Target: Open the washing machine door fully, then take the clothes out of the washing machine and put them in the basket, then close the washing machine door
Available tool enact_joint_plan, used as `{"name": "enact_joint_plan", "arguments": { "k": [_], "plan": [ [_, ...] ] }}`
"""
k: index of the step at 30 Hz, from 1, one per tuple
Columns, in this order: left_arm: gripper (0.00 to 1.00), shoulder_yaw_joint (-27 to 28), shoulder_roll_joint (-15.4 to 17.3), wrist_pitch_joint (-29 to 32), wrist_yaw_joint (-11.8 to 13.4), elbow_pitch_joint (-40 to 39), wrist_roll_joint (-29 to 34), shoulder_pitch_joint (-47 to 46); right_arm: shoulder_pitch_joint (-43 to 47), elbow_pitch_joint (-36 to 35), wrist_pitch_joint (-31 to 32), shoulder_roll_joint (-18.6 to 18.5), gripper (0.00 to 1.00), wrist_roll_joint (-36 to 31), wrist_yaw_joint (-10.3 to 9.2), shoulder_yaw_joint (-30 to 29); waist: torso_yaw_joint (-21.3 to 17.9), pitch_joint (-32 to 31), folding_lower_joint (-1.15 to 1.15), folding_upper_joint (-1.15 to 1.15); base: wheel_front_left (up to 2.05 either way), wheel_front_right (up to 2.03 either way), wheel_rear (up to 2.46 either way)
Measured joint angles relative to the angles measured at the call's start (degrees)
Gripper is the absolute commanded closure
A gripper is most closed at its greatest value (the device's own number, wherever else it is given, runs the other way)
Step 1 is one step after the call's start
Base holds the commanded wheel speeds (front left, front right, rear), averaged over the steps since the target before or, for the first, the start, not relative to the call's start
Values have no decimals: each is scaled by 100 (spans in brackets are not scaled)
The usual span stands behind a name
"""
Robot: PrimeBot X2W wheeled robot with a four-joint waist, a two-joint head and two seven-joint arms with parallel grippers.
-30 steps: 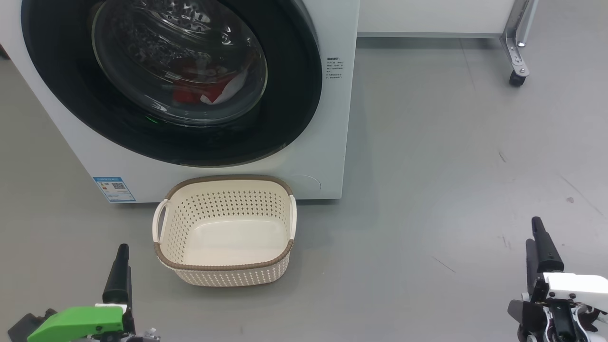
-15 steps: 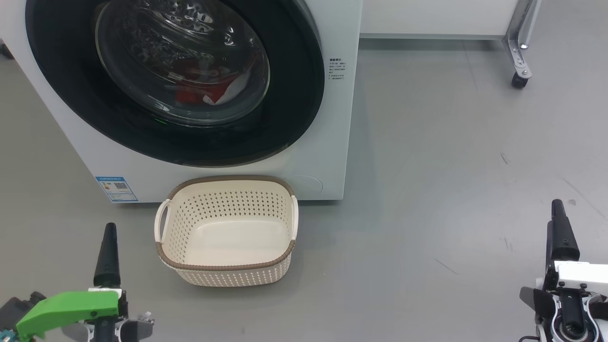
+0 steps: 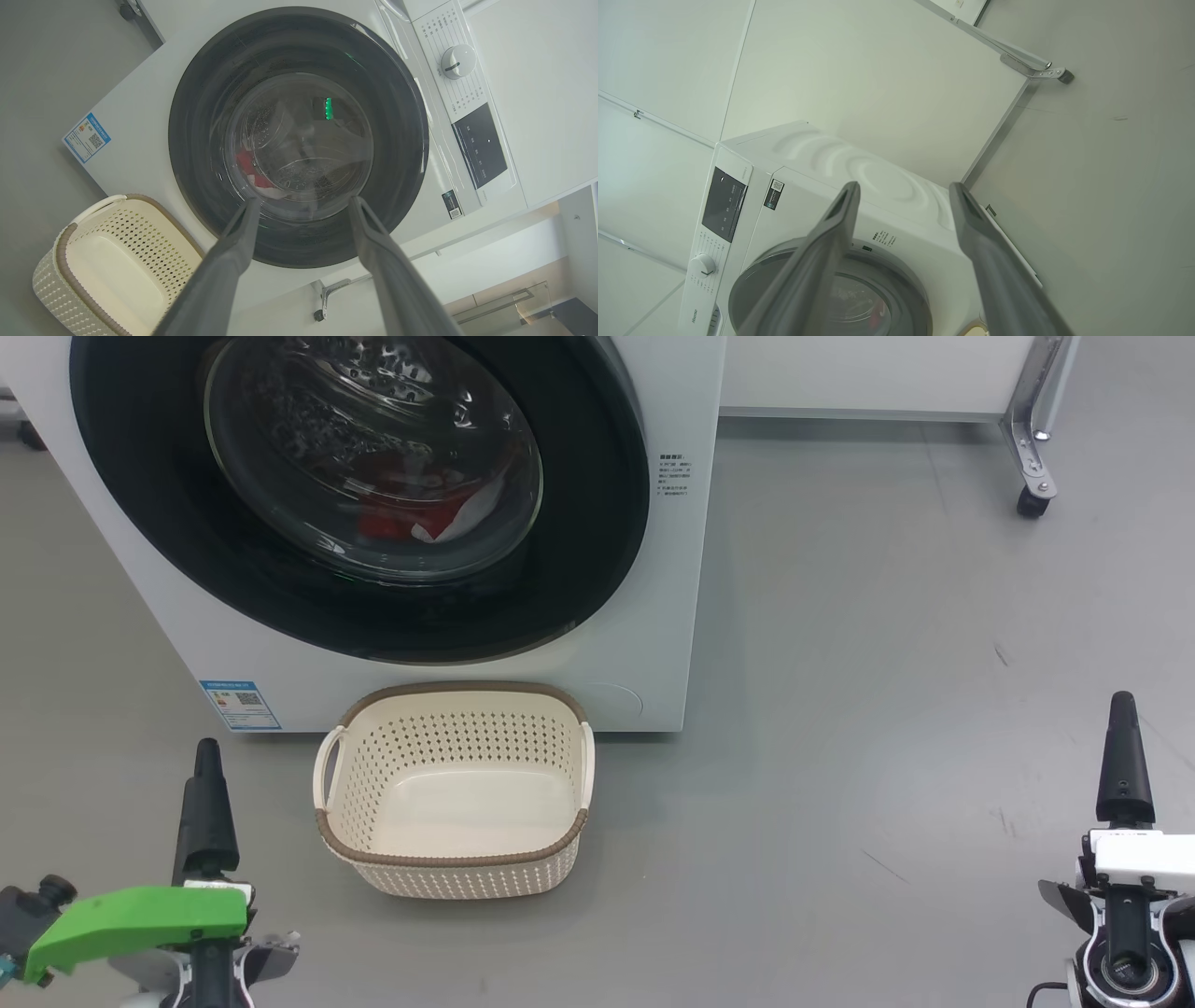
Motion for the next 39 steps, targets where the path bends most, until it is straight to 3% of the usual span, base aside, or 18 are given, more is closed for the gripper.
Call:
{"name": "enact_joint_plan", "arguments": {
  "k": [6, 9, 15, 25, 39],
  "plan": [
    [0, -3, 12, -134, 0, -66, 831, 0, 1, -129, -118, -20, 0, -681, -2, 31, 32, 3, 0, 0, 0, 0, 0],
    [0, 11, 64, -209, 0, -120, 1501, 1, 2, -212, -210, -25, 0, -1440, -20, 31, 44, 11, 0, 0, 0, 0, 0],
    [0, 40, 62, -307, 0, -158, 2452, 1, 2, -328, -313, -31, 0, -1947, -154, 82, 62, 24, 0, 0, 0, 0, 0],
    [0, -132, 66, -513, -1, -288, 4125, 2, 3, -495, -502, -48, 0, -3248, -212, 323, 98, 65, 0, 0, 0, 0, 0],
    [0, -775, 86, -799, -1, 175, 5470, 34, 138, -172, -780, -74, 0, -4815, -367, 865, 155, 127, 0, 0, 0, 0, 0]
  ]
}}
